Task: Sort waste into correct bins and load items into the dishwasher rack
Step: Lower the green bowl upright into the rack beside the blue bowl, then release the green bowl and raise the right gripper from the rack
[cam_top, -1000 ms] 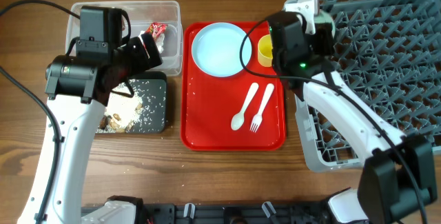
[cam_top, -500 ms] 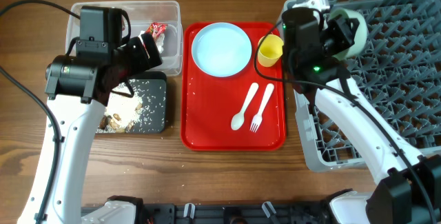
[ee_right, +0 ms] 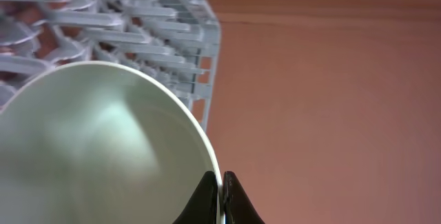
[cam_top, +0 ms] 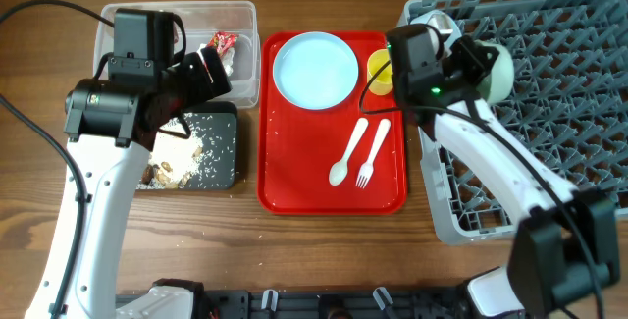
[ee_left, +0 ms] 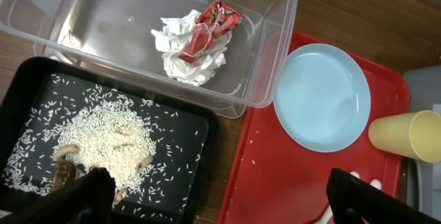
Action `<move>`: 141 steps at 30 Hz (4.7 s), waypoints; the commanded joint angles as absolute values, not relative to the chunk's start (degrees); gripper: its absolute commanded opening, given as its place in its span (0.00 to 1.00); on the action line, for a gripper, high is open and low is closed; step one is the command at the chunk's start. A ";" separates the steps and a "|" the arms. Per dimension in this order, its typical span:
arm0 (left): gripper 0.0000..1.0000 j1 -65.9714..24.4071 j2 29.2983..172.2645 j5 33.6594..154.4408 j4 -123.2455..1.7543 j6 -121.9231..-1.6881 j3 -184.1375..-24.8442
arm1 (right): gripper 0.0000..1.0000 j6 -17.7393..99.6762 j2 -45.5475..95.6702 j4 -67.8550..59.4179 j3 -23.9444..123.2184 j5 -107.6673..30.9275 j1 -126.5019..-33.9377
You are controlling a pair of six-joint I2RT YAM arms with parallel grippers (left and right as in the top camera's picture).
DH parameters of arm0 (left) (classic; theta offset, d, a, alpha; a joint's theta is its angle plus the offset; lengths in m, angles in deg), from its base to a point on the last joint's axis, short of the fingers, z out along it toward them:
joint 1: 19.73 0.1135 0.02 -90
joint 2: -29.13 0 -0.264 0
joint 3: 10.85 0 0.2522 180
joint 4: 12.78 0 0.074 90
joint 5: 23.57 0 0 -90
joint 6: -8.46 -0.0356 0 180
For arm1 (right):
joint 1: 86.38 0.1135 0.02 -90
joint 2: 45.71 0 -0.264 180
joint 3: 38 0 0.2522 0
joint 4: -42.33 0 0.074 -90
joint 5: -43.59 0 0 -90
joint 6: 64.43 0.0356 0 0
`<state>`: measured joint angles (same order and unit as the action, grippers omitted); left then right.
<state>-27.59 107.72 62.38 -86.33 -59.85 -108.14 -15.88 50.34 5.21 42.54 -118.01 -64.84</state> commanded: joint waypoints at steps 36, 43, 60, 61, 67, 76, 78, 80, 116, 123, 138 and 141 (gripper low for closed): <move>1.00 -27.33 107.63 61.83 -86.20 -60.53 -108.88 | 0.84 -14.94 53.03 17.78 42.50 -108.37 -57.67; 1.00 -27.33 107.63 61.83 -86.20 -60.53 -108.88 | 0.88 -2.20 46.34 17.45 42.50 -105.33 -57.11; 1.00 -27.33 107.63 61.83 -86.20 -60.53 -108.88 | 0.62 39.81 29.92 -4.23 42.48 -61.18 -73.19; 1.00 -27.33 107.63 61.83 -86.20 -60.53 -108.88 | 0.59 39.81 30.38 -4.58 42.48 -59.93 -74.13; 1.00 -27.33 107.63 61.83 -86.20 -60.53 -108.88 | 0.43 39.70 34.69 -7.14 42.48 -53.05 -79.09; 1.00 -27.33 107.63 61.83 -86.20 -60.53 -108.88 | 0.44 38.96 38.95 -10.48 42.48 -47.52 -79.23; 1.00 -27.33 107.63 61.83 -86.20 -60.53 -108.88 | 0.44 38.52 39.34 -11.22 42.48 -45.68 -79.18; 1.00 -27.33 107.63 61.83 -86.18 -60.55 -108.88 | 0.45 35.77 39.48 -11.57 42.48 -42.21 -79.18; 1.00 -27.33 107.63 61.83 -86.20 -60.53 -108.88 | 0.58 33.47 34.80 -18.26 49.30 -41.24 -79.27; 1.00 -27.33 107.63 61.83 -86.20 -60.53 -108.88 | 0.55 33.65 37.68 -19.53 48.88 -38.21 -75.79; 1.00 -27.33 107.63 61.83 -86.20 -60.53 -108.88 | 0.52 35.00 40.44 -35.09 48.01 -40.79 -71.60; 1.00 -27.33 107.63 61.83 -86.20 -60.53 -108.88 | 0.53 36.49 40.44 -37.67 47.35 -42.91 -71.60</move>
<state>-27.59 107.72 62.38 -86.33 -59.85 -108.14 34.15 40.00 -36.03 48.12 -39.50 -71.79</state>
